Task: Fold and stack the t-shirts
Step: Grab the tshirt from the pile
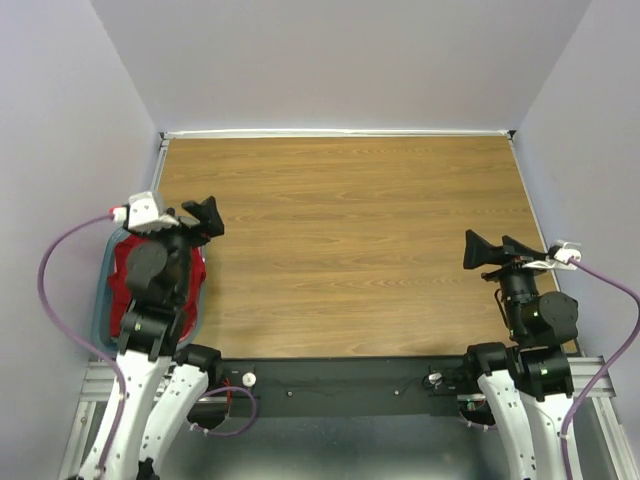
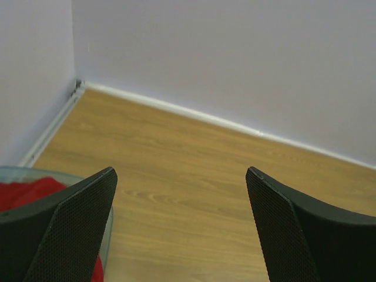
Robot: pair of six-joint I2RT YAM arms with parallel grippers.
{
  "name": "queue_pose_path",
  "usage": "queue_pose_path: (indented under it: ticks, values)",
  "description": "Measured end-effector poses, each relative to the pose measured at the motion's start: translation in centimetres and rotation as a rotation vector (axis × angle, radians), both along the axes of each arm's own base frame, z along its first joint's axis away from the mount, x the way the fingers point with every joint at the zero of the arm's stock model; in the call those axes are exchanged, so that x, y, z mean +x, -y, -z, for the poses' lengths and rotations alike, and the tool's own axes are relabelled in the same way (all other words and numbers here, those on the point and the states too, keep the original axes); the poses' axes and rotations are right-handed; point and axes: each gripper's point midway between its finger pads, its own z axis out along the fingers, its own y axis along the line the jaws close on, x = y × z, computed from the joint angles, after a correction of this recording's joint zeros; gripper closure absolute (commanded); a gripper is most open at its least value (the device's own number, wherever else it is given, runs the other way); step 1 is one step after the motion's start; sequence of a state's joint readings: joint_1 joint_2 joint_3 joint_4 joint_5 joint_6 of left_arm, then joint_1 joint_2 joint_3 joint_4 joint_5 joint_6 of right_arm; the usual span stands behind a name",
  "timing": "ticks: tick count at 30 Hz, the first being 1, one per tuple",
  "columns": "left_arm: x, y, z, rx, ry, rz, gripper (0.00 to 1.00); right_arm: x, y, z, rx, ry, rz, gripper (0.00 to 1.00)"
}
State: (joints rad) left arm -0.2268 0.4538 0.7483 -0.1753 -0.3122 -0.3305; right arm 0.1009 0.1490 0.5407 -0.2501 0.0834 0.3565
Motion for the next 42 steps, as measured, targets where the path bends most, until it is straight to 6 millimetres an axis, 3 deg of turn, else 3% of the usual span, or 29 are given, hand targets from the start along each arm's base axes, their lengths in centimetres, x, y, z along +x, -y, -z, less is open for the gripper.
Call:
queue_pose_path:
  ticks: [4,8,18,26,33,37,40,41,42]
  values:
    - [3.0,0.2,3.9,-0.032,-0.197,-0.043,0.05,0.1,-0.2,0.4,0.016,-0.003,-0.005,0.00]
    - [4.1,-0.7,9.0,-0.035,-0.387,-0.130,0.08,-0.2,-0.2,0.3,0.032,0.013,-0.006,0.00]
    - [5.0,-7.3,16.8,-0.036,-0.632,-0.381,0.08,-1.0,-0.3,-0.5,0.063,0.064,-0.013,0.00]
    - [5.5,-13.0,19.7,-0.092,-0.691,-0.533,0.08,-1.4,-0.2,-0.7,0.083,0.082,-0.005,0.00]
    - [5.6,-14.9,23.9,-0.101,-0.821,-0.580,0.11,-1.3,-0.1,-0.5,0.092,0.080,-0.001,0.00]
    - [5.3,-15.5,25.6,-0.104,-0.870,-0.596,0.30,-1.3,-0.1,-0.4,0.092,0.076,0.001,0.00]
    - [5.3,-15.7,25.6,-0.100,-0.869,-0.601,0.56,-1.3,-0.1,-0.4,0.092,0.076,0.000,0.00]
    - [5.3,-15.8,25.6,-0.103,-0.865,-0.603,0.73,-1.2,-0.1,-0.4,0.092,0.075,0.000,0.00]
    - [5.3,-15.8,25.6,-0.102,-0.865,-0.605,0.81,-1.2,-0.1,-0.3,0.091,0.072,0.000,0.00]
